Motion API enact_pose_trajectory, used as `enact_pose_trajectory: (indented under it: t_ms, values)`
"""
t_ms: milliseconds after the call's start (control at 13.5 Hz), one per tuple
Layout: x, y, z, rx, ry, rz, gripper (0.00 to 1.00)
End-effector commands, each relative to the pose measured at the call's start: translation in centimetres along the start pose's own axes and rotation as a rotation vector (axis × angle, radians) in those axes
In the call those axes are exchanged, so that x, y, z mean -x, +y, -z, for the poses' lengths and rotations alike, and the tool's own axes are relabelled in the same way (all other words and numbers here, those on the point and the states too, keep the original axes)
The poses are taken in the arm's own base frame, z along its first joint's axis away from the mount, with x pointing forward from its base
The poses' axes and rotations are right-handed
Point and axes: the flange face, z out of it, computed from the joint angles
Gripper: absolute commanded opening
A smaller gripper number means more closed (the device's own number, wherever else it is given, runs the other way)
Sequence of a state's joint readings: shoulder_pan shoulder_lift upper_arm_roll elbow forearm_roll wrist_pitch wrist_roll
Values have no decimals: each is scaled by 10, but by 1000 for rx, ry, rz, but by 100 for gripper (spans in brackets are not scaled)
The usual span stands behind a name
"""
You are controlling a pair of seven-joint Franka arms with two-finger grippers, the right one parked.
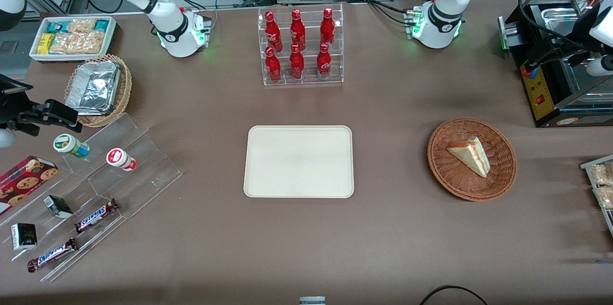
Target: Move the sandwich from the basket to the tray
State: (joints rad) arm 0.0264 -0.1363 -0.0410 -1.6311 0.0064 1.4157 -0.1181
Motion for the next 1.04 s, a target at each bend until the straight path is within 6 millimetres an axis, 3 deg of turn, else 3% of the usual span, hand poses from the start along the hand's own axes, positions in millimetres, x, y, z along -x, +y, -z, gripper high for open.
enact_pose_trajectory:
  t_ms: [0, 222, 593, 815, 963]
  values:
    - [-1, 1, 7, 7, -9, -1, 100]
    - [-6, -5, -2, -1, -28, 13, 100]
    - [-51, 13, -65, -1, -111, 198, 100]
    - [-77, 17, -102, 19, -145, 470, 100]
    - [-90, 21, -126, 8, -145, 563, 100]
